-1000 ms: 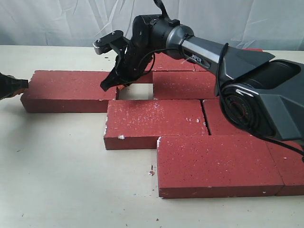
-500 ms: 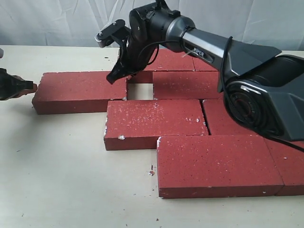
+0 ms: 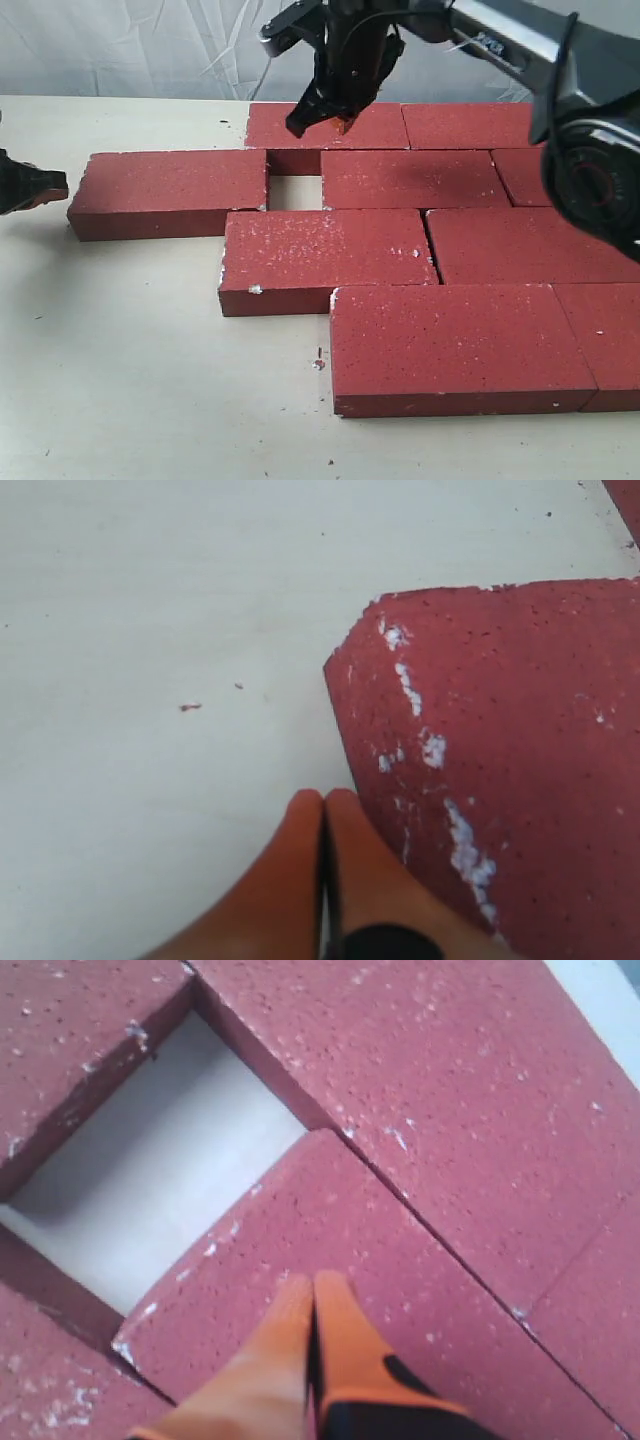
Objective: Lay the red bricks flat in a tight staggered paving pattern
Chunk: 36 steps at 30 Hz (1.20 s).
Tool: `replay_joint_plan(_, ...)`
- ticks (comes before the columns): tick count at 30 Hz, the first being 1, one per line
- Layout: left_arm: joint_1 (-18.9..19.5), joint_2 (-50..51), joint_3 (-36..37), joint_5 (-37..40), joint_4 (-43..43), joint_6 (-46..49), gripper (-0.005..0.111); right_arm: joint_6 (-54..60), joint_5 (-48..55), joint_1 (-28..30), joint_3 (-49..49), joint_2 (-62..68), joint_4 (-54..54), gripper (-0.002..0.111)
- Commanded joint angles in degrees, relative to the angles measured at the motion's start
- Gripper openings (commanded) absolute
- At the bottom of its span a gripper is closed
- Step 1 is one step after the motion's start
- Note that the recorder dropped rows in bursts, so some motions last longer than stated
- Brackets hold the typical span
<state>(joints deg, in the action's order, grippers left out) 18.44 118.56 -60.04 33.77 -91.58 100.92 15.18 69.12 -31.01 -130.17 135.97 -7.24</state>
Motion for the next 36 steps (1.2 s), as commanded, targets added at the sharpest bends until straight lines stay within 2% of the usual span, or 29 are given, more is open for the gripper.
replay_joint_plan(1, -0.3, 0.0, -0.1, -0.5, -0.1, -1.3, 0.0, -0.2, -2.3, 2.3, 10.0, -8.1, 1.2, -0.001)
replay_joint_plan(5, -0.3, -1.0, -0.1, -0.9, 1.6, -4.1, 0.0, 0.0, -18.4, 4.1, 31.8, -21.9, 1.1, -0.001)
replay_joint_plan(11, -0.3, -3.3, -0.1, -7.4, 8.9, -14.6, 0.0, 0.0, -31.2, 8.2, 52.6, -35.0, 1.3, -0.001)
replay_joint_plan(14, -0.3, -3.3, -0.1, -4.9, 10.2, -15.6, 0.0, 0.0, -36.8, 10.6, 60.4, -38.6, 1.3, -0.001)
replay_joint_plan(18, -1.4, -3.2, -1.5, -5.2, 17.5, -23.0, 0.0, 0.1, -41.6, 11.2, 62.6, -39.2, 0.2, -0.001)
replay_joint_plan(22, -4.8, -3.2, -3.3, -9.2, 26.3, -31.4, 0.0, 0.1, -41.8, 11.0, 62.6, -39.1, 1.6, -0.001)
replay_joint_plan(26, -9.6, -3.2, -3.5, -17.1, 29.2, -33.0, 0.0, 0.1, -42.0, 11.0, 62.6, -39.1, 1.6, -0.001)
replay_joint_plan(29, -11.7, -3.2, -3.5, -20.8, 29.5, -33.5, 0.0, 0.1, -42.0, 11.0, 62.6, -39.1, 1.7, -0.001)
replay_joint_plan(36, -12.7, -3.2, -3.5, -18.5, 29.3, -33.5, 0.0, 0.1, -42.7, 11.0, 62.6, -39.1, 1.7, -0.001)
